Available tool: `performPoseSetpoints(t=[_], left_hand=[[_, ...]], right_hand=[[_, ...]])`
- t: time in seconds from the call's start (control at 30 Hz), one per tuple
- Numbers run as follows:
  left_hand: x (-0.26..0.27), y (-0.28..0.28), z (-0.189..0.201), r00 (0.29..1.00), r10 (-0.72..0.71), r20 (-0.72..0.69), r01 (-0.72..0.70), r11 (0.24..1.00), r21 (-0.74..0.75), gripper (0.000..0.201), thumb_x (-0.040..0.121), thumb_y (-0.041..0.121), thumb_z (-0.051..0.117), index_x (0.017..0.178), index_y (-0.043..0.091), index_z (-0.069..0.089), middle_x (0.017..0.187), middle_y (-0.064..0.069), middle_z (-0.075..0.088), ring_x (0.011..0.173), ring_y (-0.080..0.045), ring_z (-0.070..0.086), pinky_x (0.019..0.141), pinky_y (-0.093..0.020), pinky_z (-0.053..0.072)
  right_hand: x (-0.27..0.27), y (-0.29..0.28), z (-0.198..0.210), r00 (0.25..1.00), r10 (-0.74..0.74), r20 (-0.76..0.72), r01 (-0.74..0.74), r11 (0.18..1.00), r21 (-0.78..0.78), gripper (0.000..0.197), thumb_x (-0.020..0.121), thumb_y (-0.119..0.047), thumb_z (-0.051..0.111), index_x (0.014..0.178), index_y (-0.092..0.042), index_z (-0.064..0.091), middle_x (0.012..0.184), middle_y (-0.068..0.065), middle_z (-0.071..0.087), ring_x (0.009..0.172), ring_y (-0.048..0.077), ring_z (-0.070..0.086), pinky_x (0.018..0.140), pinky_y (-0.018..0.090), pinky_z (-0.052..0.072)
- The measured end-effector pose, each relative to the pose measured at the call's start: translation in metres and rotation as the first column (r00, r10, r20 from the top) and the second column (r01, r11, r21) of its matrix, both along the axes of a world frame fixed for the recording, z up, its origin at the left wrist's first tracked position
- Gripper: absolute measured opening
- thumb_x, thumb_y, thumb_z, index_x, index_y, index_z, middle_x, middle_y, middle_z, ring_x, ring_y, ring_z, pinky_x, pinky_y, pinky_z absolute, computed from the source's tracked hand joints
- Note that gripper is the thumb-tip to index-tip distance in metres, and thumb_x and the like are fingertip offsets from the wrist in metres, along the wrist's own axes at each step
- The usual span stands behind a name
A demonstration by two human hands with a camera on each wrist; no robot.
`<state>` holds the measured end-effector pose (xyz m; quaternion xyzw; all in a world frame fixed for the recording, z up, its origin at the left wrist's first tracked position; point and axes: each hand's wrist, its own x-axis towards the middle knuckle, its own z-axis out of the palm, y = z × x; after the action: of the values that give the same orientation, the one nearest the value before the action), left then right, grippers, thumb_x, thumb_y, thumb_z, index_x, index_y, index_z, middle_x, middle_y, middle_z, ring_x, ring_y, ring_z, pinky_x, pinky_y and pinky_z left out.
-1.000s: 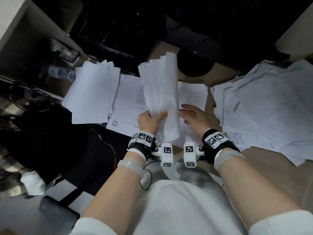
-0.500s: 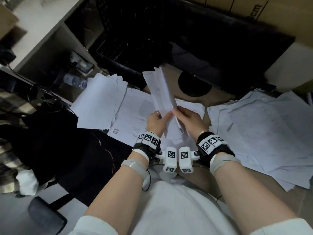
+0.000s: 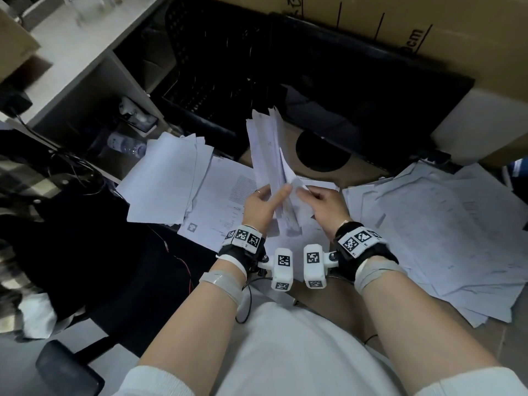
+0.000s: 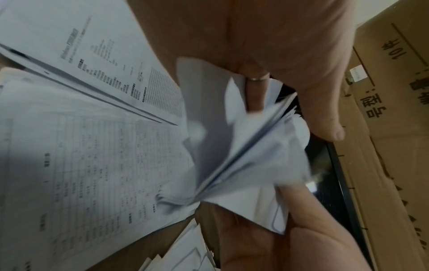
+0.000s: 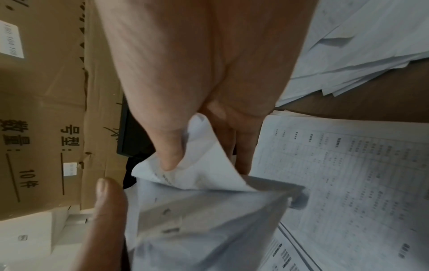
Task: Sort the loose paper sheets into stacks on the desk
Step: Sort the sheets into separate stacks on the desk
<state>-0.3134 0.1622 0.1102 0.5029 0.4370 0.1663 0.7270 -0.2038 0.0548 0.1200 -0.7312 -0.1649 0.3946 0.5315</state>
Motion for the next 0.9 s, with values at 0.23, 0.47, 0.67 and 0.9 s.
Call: performPoseSetpoints(t=[0.23,0.47,0.67,0.9], left_hand=[[-0.016,0.017,-0.013,0.973,0.117,-0.201,-0.066,0.968,0.244,0.022,0.083,-0.002,0.061,0.07,0.014,0.065,0.061,0.007,0.062,0.059,-0.012,0.055,0.059,-0.023,0.048],[-0.048,0.046,-0.026,0.967,0.132,-0.216,-0.068,0.958,0.278,0.018,0.083,-0.005,0.061,0.089,0.008,0.071,0.077,0.0,0.068,0.066,-0.009,0.059,0.065,-0.019,0.051],[-0.09,0.089,-0.047,0.926,0.173,-0.335,-0.085,0.961,0.263,0.019,0.082,-0.001,0.061,0.098,0.004,0.071,0.092,-0.007,0.073,0.081,-0.018,0.066,0.082,-0.03,0.054],[-0.143,0.145,-0.064,0.884,0.094,-0.458,-0.01,0.983,0.184,0.044,0.07,0.019,0.064,0.11,0.0,0.07,0.105,-0.011,0.074,0.099,-0.026,0.07,0.095,-0.038,0.055]], right_hand=[[0.011,0.004,-0.019,0.939,-0.306,0.158,0.334,0.923,-0.194,0.027,0.086,-0.039,0.056,0.073,-0.016,0.062,0.069,-0.001,0.06,0.065,0.022,0.052,0.071,0.041,0.052],[-0.005,0.003,-0.057,0.943,-0.308,0.129,0.333,0.85,-0.408,0.026,0.082,-0.036,0.052,0.078,-0.019,0.071,0.075,0.002,0.067,0.064,0.024,0.062,0.072,0.042,0.06],[-0.034,0.046,-0.072,0.99,-0.102,0.095,0.135,0.871,-0.473,0.039,0.096,-0.009,0.04,0.058,-0.011,0.04,0.062,0.006,0.04,0.064,0.025,0.039,0.054,0.03,0.03],[-0.088,0.101,-0.093,0.999,0.014,-0.038,-0.034,0.8,-0.599,0.027,0.09,-0.011,0.054,0.062,-0.013,0.054,0.065,0.003,0.054,0.071,0.026,0.053,0.067,0.028,0.041]])
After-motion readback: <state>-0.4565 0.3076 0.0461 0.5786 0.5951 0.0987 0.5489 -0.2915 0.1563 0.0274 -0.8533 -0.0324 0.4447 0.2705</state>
